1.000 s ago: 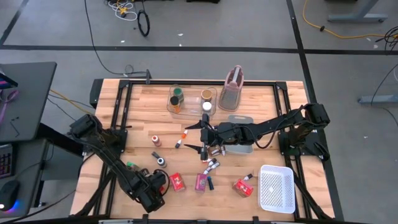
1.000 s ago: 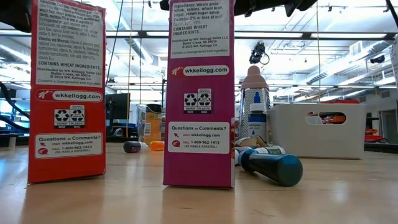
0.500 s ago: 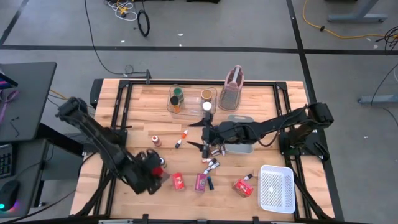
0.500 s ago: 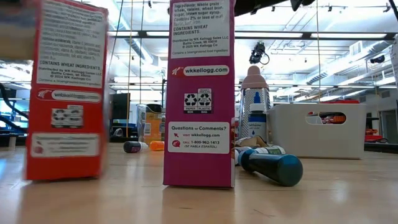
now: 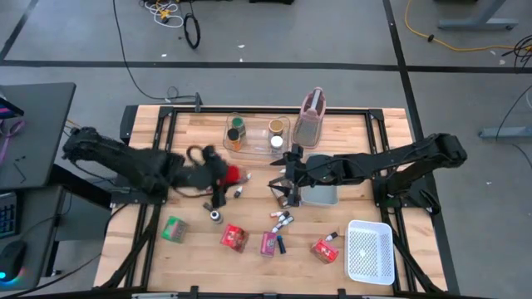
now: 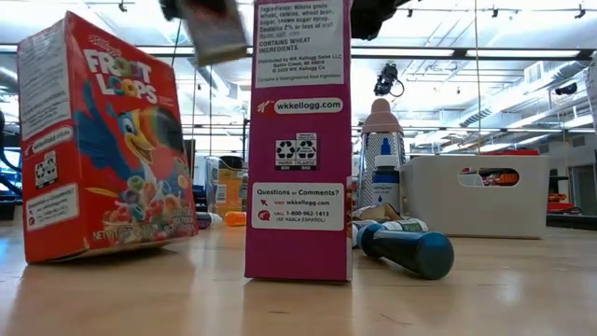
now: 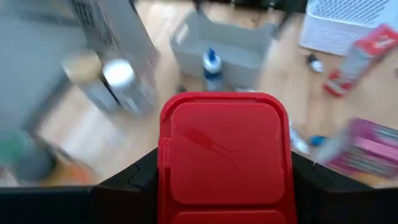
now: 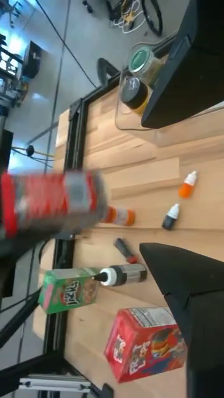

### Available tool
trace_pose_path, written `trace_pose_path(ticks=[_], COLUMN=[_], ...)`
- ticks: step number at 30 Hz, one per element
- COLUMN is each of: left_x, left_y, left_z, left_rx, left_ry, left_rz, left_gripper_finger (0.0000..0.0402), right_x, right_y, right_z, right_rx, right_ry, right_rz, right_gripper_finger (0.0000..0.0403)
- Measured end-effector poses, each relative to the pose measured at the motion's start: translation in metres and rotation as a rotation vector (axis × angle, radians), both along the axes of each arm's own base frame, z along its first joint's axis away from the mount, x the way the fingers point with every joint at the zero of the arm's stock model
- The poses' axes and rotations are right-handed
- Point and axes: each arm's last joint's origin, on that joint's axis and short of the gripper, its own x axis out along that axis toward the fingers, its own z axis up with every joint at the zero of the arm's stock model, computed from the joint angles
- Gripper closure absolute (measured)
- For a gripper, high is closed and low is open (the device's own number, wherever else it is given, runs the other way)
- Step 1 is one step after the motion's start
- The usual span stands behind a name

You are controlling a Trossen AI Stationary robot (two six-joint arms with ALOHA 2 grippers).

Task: Pick & Place Kitchen Items
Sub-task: Put the red seasoning can into the transparent bin

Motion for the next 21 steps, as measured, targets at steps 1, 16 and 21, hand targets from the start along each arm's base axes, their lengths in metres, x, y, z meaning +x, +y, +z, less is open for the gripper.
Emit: trace_pose_path(ticks=[1, 16, 21], left_x=[0.006, 0.068, 0.081], left_y=[0.009, 0.172, 0.209], left_z=[0.0, -0.065, -0.095], left_rx=[0.033, 0.089, 0.103], left_ry=[0.006, 0.152, 0.148], left_rz=[-0.019, -0.056, -0.037], left_gripper_finger=[0.0183, 0.0183, 0.0179], right_x=[-0.001, -0.012, -0.013], right_y=[0.0, -0.007, -0.007], right_z=[0.0, -0.016, -0.018], right_rx=[-0.001, -0.029, -0.017], right_ry=[0.005, 0.179, 0.188], right_rz=[0.0, -0.199, -0.212], right_gripper_finger=[0.0073, 0.0073, 0.0073])
